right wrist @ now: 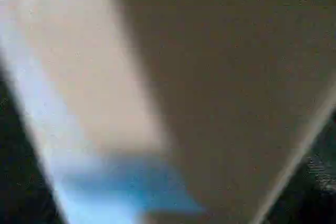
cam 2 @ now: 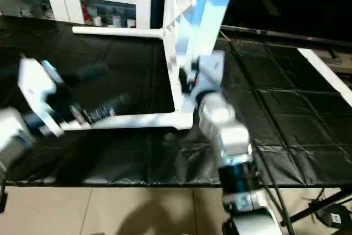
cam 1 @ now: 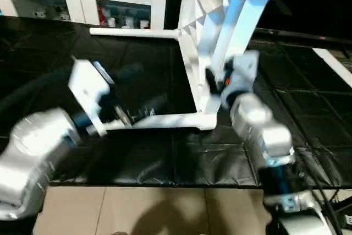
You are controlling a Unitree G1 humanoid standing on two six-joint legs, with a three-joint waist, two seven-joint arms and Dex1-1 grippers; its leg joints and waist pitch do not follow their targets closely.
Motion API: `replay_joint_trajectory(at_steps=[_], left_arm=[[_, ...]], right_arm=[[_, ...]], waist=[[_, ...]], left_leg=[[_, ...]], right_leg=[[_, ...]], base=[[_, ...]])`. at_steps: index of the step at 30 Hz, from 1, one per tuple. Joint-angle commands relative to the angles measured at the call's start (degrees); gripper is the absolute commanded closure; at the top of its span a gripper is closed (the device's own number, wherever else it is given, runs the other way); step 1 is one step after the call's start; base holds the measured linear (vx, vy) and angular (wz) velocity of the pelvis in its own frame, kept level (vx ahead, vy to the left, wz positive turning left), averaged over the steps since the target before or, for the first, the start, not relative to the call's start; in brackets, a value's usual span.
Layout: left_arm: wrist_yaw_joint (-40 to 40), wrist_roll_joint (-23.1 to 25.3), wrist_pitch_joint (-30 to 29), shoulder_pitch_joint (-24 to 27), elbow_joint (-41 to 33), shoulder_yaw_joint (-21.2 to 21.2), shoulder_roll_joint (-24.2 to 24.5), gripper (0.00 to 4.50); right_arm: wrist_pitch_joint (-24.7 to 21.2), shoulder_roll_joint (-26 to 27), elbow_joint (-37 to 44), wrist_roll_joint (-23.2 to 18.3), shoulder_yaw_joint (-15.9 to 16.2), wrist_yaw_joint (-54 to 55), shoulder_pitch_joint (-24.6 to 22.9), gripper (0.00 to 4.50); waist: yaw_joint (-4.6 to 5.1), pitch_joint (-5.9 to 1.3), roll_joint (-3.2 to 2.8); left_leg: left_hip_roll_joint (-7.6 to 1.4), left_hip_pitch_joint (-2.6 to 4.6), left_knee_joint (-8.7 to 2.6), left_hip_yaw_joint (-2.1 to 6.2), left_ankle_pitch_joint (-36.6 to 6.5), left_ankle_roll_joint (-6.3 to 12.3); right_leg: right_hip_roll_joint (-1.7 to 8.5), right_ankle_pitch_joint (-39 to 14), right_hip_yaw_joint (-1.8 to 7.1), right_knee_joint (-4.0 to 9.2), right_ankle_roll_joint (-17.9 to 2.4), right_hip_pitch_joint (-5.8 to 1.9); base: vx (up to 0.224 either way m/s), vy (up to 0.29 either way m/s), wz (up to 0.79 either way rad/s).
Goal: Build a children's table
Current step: Flip table
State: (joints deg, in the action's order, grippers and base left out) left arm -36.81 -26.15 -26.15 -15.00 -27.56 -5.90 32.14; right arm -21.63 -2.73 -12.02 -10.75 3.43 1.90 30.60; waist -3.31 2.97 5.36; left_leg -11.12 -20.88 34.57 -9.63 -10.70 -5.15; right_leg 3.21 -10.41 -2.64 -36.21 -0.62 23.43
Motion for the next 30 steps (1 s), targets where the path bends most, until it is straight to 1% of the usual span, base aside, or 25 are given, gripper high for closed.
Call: replay_joint_trajectory(at_steps=[1, 2, 3, 4, 5, 6, 8, 11, 12, 13, 14, 16, 17, 18, 19, 20, 21, 22, 24, 25, 26, 27, 28, 29, 30], left_arm=[[0.77, 0.77, 0.88, -1.55, -0.96, -1.36, 1.15, 0.00], [0.66, 1.06, 1.20, -1.58, -1.09, -1.47, 1.38, 0.00], [0.35, 1.66, 1.79, -1.50, -1.30, -1.47, 1.82, 0.00], [-0.35, 5.65, 4.74, -1.17, -1.93, -0.42, 3.91, 0.00], [-0.36, 5.78, 4.83, -1.16, -1.95, -0.39, 3.97, 0.00], [-0.47, 7.42, 6.21, -1.26, -2.30, -0.05, 4.58, 0.00], [-0.25, 7.89, 6.93, -1.60, -2.56, -0.19, 4.47, 0.00], [0.99, 10.56, 10.00, -2.57, -2.20, -0.68, 4.70, 0.00], [1.69, 11.06, 10.78, -2.95, -1.94, -1.05, 4.58, 0.00], [3.00, 12.49, 13.46, -3.69, -1.15, -2.21, 4.45, 0.00], [3.48, 13.17, 14.72, -3.87, -0.79, -2.53, 4.56, 0.00], [5.80, 19.34, 22.68, -4.33, 0.93, -3.21, 6.07, 0.00], [6.34, 20.91, 24.81, -4.35, 1.37, -3.33, 6.43, 0.00], [7.99, 25.21, 29.95, -4.25, 2.22, -3.57, 7.47, 0.00], [9.33, 28.76, 33.76, -3.97, 2.73, -3.68, 8.12, 0.00], [9.33, 28.76, 33.76, -3.97, 2.73, -3.68, 8.12, 0.00], [10.03, 30.37, 35.65, -3.79, 2.86, -3.73, 8.32, 0.00], [11.87, 33.56, 39.14, -3.58, 3.04, -3.84, 8.67, 0.00], [13.72, 36.70, 41.07, -3.52, 3.19, -3.85, 9.46, 0.00], [14.89, 38.35, 41.43, -3.57, 3.39, -3.91, 9.96, 0.00], [15.65, 39.39, 41.65, -3.73, 3.65, -4.02, 10.40, 0.00], [17.37, 41.76, 42.58, -4.21, 4.52, -4.47, 11.20, 0.00], [18.38, 43.19, 43.29, -4.52, 5.13, -4.77, 11.63, 0.00], [19.65, 45.18, 44.66, -5.90, 7.68, -5.31, 13.04, 0.00], [20.06, 46.05, 45.37, -6.53, 9.15, -5.37, 13.71, 0.00]], right_arm=[[2.66, 0.52, -1.73, 0.93, 0.50, -1.10, -0.72, 0.99], [3.01, 0.64, -2.11, 1.11, 0.70, -1.31, -0.73, 0.99], [3.36, 0.79, -2.52, 1.24, 0.99, -1.81, -0.73, 0.99], [3.65, 1.29, -3.39, 1.18, 1.12, -2.19, -0.75, 0.99], [3.65, 1.31, -3.41, 1.18, 1.12, -2.20, -0.75, 0.99], [4.05, 1.58, -4.62, 1.39, 0.93, -1.70, -0.60, 0.99], [4.51, 1.89, -6.08, 1.65, 0.41, -0.76, -0.29, 0.99], [6.32, 2.46, -8.60, 1.57, -0.82, -0.08, 0.59, 0.99], [7.33, 2.51, -9.38, 1.74, -0.96, -0.21, 0.90, 0.99], [9.56, 2.44, -11.00, 2.39, -1.02, -0.19, 1.78, 0.99], [10.31, 2.46, -11.68, 2.61, -1.10, -0.21, 2.11, 1.15], [11.72, 2.59, -13.02, 2.83, -1.34, -0.35, 2.74, 1.15], [11.94, 2.62, -13.21, 2.84, -1.36, -0.43, 2.80, 1.28], [12.35, 2.68, -13.51, 2.85, -1.37, -0.61, 2.89, 1.28], [12.89, 2.83, -14.04, 2.97, -1.48, -0.79, 2.98, 1.45], [12.89, 2.83, -14.04, 2.97, -1.48, -0.79, 2.98, 1.53], [13.30, 2.90, -14.42, 3.01, -1.52, -0.95, 3.03, 1.59], [14.08, 2.95, -15.10, 3.11, -1.46, -1.35, 3.12, 1.66], [14.49, 2.99, -15.45, 3.14, -1.45, -1.49, 3.20, 1.77], [14.58, 3.04, -15.52, 3.11, -1.46, -1.53, 3.20, 1.96], [14.61, 3.06, -15.55, 3.11, -1.46, -1.55, 3.21, 2.01], [14.82, 3.16, -15.73, 3.14, -1.55, -1.64, 3.28, 2.06], [14.99, 3.22, -15.87, 3.18, -1.62, -1.71, 3.34, 2.13], [15.19, 3.42, -15.95, 3.16, -1.76, -1.84, 3.46, 2.34], [15.25, 3.50, -15.98, 3.17, -1.81, -1.88, 3.52, 2.34]], waist=[[-0.13, -3.51, -1.99], [-0.16, -3.52, -1.76], [-0.10, -3.49, -1.91], [-0.13, -3.39, -1.48], [-0.19, -3.43, -1.70], [-0.18, -3.40, -1.58], [-0.31, -3.37, -1.42], [-0.48, -3.42, -1.52], [-0.48, -3.42, -1.51], [-0.53, -3.41, -1.47], [-0.44, -3.38, -1.44], [-0.45, -3.30, -1.39], [-0.46, -3.30, -1.39], [-0.44, -3.27, -1.18], [-0.48, -3.40, -1.28], [-0.47, -3.41, -1.36], [-0.47, -3.47, -1.31], [-0.48, -3.49, -1.30], [-0.45, -3.48, -1.39], [-0.47, -3.45, -1.41], [-0.49, -3.43, -1.19], [-0.41, -3.40, -1.11], [-0.42, -3.36, -1.18], [-0.47, -3.35, -1.12], [-0.51, -3.38, -1.20]], left_leg=[[-1.05, 0.55, -4.15, 0.29, -11.19, -5.47], [-1.12, 0.50, -4.17, 0.29, -11.59, -5.40], [-1.11, 0.50, -4.24, 0.35, -12.10, -5.37], [-1.22, 0.42, -4.32, 0.40, -12.41, -5.02], [-1.30, 0.51, -4.29, 0.42, -12.10, -5.02], [-1.30, 0.51, -4.28, 0.35, -11.98, -4.99], [-1.32, 0.54, -4.33, 0.29, -11.56, -5.28], [-1.31, 0.66, -4.27, 0.23, -11.93, -5.22], [-1.34, 0.57, -4.29, 0.26, -12.03, -5.21], [-1.29, 0.55, -4.29, 0.25, -12.40, -5.24], [-1.28, 0.53, -4.30, 0.30, -12.95, -5.26], [-1.29, 0.45, -4.31, 0.36, -13.61, -4.99], [-1.36, 0.40, -4.34, 0.44, -13.81, -4.79], [-1.36, 0.32, -4.40, 0.52, -13.90, -4.41], [-1.43, 0.41, -4.35, 0.52, -13.52, -4.49], [-1.47, 0.39, -4.31, 0.53, -12.92, -4.53], [-1.48, 0.37, -4.31, 0.50, -12.56, -4.42], [-1.54, 0.44, -4.27, 0.46, -12.33, -4.49], [-1.58, 0.42, -4.28, 0.47, -12.66, -4.37], [-1.55, 0.47, -4.28, 0.44, -13.01, -4.38], [-1.50, 0.49, -4.26, 0.42, -13.38, -4.30], [-1.51, 0.37, -4.28, 0.43, -13.62, -4.11], [-1.49, 0.46, -4.28, 0.44, -13.95, -4.06], [-1.45, 0.43, -4.26, 0.47, -14.15, -4.04], [-1.35, 0.45, -4.22, 0.48, -14.26, -4.00]], right_leg=[[2.97, -8.27, 2.43, 3.39, -5.28, -2.87], [3.08, -8.97, 2.41, 3.43, -5.27, -2.81], [3.08, -9.94, 2.41, 3.44, -5.25, -2.78], [3.13, -11.16, 2.42, 3.70, -4.84, -2.79], [3.25, -11.41, 2.48, 3.51, -4.63, -2.69], [3.22, -11.24, 2.51, 3.57, -4.62, -2.63], [3.25, -10.75, 2.49, 3.44, -5.12, -2.58], [3.31, -10.76, 2.53, 3.44, -5.32, -2.46], [3.37, -10.67, 2.53, 3.42, -5.35, -2.47], [3.40, -11.14, 2.50, 3.47, -5.34, -2.47], [3.39, -12.09, 2.48, 3.54, -5.17, -2.48], [3.46, -13.84, 2.51, 3.82, -4.55, -2.49], [3.52, -14.56, 2.53, 3.92, -3.92, -2.48], [3.46, -15.17, 2.49, 4.17, -3.51, -2.47], [3.59, -14.88, 2.52, 3.90, -3.36, -2.45], [3.56, -13.65, 2.50, 3.72, -3.66, -2.39], [3.56, -12.91, 2.48, 3.68, -3.97, -2.39], [3.55, -11.76, 2.46, 3.45, -4.66, -2.30], [3.53, -11.20, 2.44, 3.43, -5.12, -2.29], [3.58, -11.40, 2.45, 3.36, -5.39, -2.21], [3.58, -12.04, 2.46, 3.36, -5.49, -2.20], [3.48, -12.48, 2.47, 3.47, -5.31, -2.21], [3.57, -13.49, 2.50, 3.53, -5.13, -2.09], [3.59, -14.17, 2.50, 3.61, -5.06, -2.01], [3.56, -14.48, 2.51, 3.63, -4.99, -1.94]], base=[[0.000, 0.000, 0.00], [0.000, 0.000, 0.00], [0.000, 0.000, 0.00], [0.000, 0.000, 0.00], [0.000, 0.000, 0.00], [0.000, 0.000, 0.00], [0.000, 0.000, 0.00], [0.000, 0.000, 0.00], [0.000, 0.000, 0.00], [0.000, 0.000, 0.00], [0.000, 0.000, 0.00], [0.000, 0.000, 0.00], [0.000, 0.000, 0.00], [0.000, 0.000, 0.00], [0.000, 0.000, 0.00], [0.000, 0.000, 0.00], [0.000, 0.000, 0.00], [0.000, 0.000, 0.00], [0.000, 0.000, 0.00], [0.000, 0.000, 0.00], [0.000, 0.000, 0.00], [0.000, 0.000, 0.00], [0.000, 0.000, 0.00], [0.000, 0.000, 0.00], [0.000, 0.000, 0.00]])
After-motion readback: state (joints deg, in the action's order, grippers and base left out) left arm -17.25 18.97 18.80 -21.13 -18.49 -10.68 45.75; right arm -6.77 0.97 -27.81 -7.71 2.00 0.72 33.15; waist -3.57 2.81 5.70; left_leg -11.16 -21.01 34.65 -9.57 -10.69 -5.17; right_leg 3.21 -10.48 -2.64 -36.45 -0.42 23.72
